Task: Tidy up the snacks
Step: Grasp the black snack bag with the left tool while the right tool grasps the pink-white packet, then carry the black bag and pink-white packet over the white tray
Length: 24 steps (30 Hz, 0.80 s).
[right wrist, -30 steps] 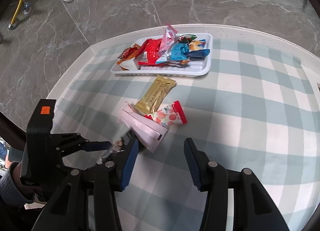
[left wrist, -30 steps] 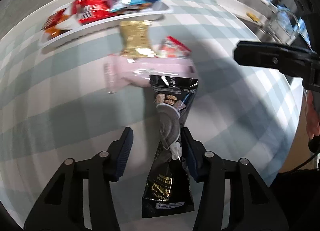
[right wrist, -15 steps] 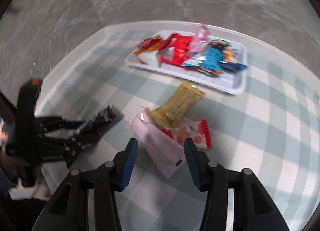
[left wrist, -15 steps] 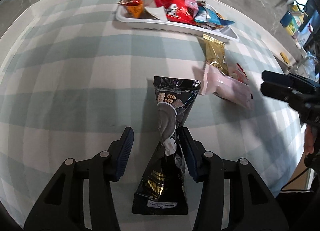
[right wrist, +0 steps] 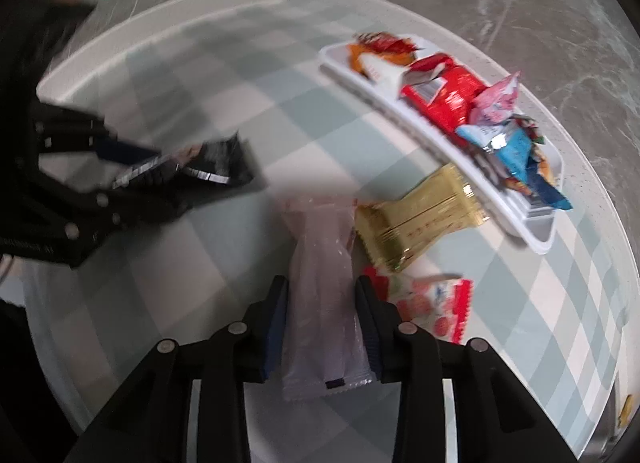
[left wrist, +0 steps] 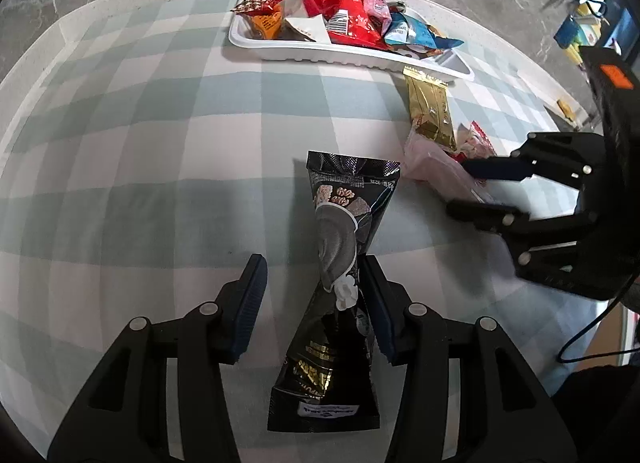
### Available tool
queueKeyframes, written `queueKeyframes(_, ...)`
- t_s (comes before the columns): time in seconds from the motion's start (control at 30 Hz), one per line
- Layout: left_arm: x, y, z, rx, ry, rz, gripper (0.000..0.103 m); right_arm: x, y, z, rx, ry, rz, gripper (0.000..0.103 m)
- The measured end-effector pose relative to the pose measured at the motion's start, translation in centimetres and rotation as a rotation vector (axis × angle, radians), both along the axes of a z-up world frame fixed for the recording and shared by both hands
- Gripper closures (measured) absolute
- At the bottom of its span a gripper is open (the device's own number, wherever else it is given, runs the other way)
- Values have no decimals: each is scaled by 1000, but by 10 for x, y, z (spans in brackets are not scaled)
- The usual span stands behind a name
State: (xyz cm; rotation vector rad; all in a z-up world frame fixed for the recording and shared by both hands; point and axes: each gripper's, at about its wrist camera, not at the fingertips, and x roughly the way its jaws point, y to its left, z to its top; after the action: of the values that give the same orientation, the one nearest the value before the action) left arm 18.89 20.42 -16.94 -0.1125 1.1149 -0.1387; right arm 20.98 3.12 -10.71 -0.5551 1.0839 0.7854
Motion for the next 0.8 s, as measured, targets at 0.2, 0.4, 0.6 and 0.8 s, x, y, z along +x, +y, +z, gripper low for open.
queueKeyframes(0.2,3,-9,-2,37,-10,-44,48,1,-7,0,57,42,-37,75)
queueKeyframes(0.4,8,-17,-4,46,-14,-86,35,5,-19,1,123,126,-101,76)
queueKeyframes(0.6,11,-22,-5,72,-15,-125,35,6,-26,0,153,154,-148,76)
queueKeyframes(0.8,7,-20,-5,134,-55,-121,79,6,-30,0,164,165,-175,76)
